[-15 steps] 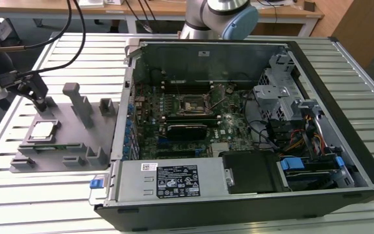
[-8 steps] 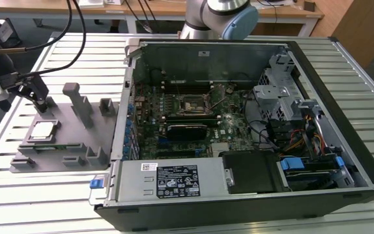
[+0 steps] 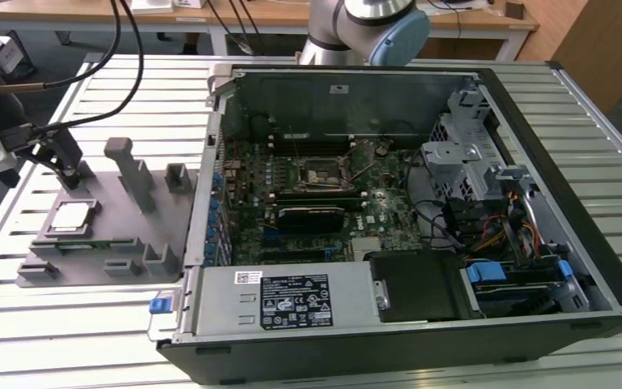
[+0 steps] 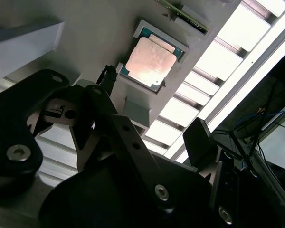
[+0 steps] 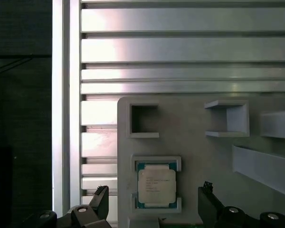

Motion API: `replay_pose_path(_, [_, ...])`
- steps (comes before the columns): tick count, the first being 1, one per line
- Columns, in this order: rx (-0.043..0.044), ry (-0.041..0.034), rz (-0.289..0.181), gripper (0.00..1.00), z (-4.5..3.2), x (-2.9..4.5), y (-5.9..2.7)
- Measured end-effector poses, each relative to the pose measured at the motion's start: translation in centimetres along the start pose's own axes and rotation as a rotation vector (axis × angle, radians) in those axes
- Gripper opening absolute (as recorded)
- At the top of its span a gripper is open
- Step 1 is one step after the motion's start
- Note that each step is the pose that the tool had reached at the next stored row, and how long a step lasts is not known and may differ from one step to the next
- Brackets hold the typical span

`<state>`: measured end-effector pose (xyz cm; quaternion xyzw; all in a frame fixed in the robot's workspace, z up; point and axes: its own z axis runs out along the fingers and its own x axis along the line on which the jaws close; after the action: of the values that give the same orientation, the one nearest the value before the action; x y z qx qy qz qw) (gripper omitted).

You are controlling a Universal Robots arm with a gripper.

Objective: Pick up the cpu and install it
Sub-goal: 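Pick up the cpu and move it towards the insertion slot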

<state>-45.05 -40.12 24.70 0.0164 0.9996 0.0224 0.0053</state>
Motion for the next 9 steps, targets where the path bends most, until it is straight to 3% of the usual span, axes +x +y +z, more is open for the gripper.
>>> replay_pose_path(9, [-0.0006,-0.0002,0.000,0.83,0.71,0.02,-0.03])
